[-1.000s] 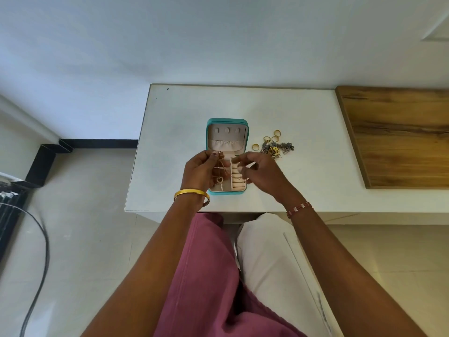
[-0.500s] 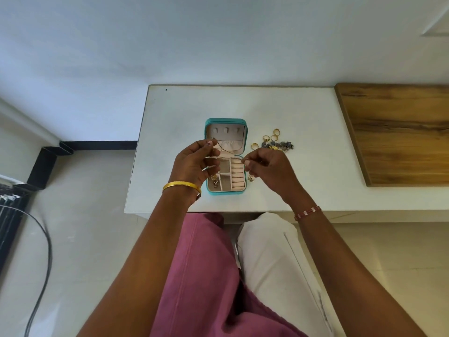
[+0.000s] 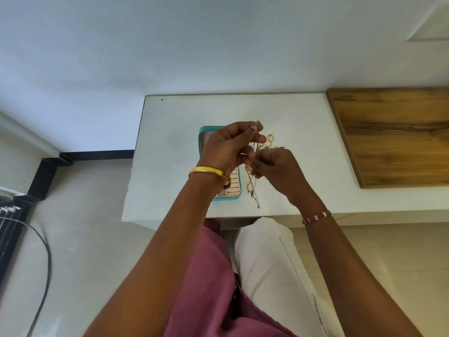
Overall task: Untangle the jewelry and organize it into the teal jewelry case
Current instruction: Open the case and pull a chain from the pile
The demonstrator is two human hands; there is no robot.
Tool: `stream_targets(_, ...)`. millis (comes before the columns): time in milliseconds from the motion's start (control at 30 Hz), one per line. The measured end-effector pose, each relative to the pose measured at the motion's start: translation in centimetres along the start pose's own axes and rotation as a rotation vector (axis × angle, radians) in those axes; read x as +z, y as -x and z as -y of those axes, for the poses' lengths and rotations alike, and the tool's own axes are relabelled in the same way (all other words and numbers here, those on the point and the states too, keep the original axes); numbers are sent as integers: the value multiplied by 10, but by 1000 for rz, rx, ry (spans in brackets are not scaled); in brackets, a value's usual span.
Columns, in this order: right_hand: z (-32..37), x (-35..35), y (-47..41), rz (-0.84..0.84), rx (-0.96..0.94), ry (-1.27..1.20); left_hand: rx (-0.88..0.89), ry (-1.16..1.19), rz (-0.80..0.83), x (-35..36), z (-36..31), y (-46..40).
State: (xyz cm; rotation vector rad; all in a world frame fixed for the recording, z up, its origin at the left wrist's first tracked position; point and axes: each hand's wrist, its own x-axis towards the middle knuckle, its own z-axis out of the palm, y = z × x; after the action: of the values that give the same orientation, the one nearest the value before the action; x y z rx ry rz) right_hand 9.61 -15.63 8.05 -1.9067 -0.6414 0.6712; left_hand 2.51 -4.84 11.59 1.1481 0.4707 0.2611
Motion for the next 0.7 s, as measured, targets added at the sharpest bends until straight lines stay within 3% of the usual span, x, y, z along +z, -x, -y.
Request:
stream_targets(233,-1,-36,0,-199,2,-208,-8,-187,-145,-3,26,-10)
stream_targets(500,-31,-40,-14,-164,112,-153,-118,-185,-245,-6,60,-25)
stream_targets(700,-70,-28,-26,-127,218,-80,-205,-97,-168,2,76,-39)
